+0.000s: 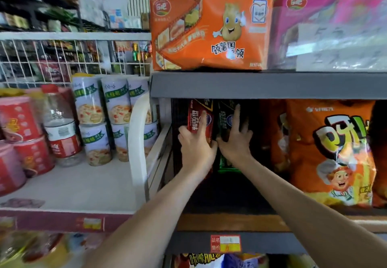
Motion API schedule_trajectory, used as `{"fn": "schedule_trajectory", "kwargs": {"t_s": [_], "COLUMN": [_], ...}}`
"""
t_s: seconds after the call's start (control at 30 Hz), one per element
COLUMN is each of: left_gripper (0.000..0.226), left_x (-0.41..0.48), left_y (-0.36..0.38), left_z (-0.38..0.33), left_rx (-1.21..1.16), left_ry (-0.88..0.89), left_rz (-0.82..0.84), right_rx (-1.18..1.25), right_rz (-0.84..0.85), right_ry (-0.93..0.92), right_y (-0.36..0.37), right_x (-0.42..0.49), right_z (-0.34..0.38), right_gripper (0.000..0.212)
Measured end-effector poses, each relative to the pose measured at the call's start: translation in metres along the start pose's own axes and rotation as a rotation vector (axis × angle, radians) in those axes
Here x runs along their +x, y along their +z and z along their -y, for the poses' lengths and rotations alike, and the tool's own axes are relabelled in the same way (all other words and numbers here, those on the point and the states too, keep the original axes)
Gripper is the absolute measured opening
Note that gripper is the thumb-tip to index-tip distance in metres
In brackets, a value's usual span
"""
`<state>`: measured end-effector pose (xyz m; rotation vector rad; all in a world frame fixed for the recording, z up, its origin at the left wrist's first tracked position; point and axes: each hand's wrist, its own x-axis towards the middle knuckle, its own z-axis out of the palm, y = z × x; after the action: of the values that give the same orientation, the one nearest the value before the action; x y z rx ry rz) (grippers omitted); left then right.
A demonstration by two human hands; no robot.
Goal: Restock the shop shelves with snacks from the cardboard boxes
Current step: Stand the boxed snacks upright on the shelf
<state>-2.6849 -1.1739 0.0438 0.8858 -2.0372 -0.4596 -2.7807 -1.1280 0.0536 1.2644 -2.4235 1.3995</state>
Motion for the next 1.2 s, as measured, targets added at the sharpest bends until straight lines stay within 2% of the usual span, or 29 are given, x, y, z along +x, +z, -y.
{"fn": "schedule_trajectory", "kwargs": {"t_s": [0.13,0.23,0.33,0.43,0.63,0.87,1.03,1.2], "left_gripper": [0.081,0.088,0.096,0.100,0.099,0.086,0.082,0.095], "left_x": [0.026,0.034,0.039,0.042,0.040,0.038,0.032,0.019], "left_y": [0.019,0.029,0.031,0.026,0.034,0.041,0.036,0.011], "left_z": [0.006,0.012,0.019,0.022,0.018,0.027,0.022,-0.005], "left_rx": [0.055,0.119,0.024,-0.044,-0.021,0.045,0.063,0.204], "left_ry": [0.009,-0.041,-0.096,-0.092,-0.025,0.061,0.003,-0.108], "left_rz": [0.004,0.017,0.143,0.225,0.105,0.032,0.120,0.222], "right_rx": [-0.070,-0.103,-0.114,-0.098,-0.139,-0.229,-0.422,-0.491], "right_rz": [-0.014,-0.028,-0.062,-0.058,0.062,0.079,0.137,0.202], "right_ry": [-0.103,-0.076,0.009,0.002,-0.010,-0.037,0.057,0.038], "right_y": [0.008,0.008,0.005,0.004,0.003,0.010,0.003,-0.017], "right_x": [0.018,0.027,0.033,0.034,0.031,0.030,0.027,0.006], "right_z": [-0.013,-0.022,-0.024,-0.024,-0.033,-0.030,-0.021,-0.004], "right_gripper": [0.101,0.100,0.099,0.099,0.115,0.110,0.113,0.104]}}
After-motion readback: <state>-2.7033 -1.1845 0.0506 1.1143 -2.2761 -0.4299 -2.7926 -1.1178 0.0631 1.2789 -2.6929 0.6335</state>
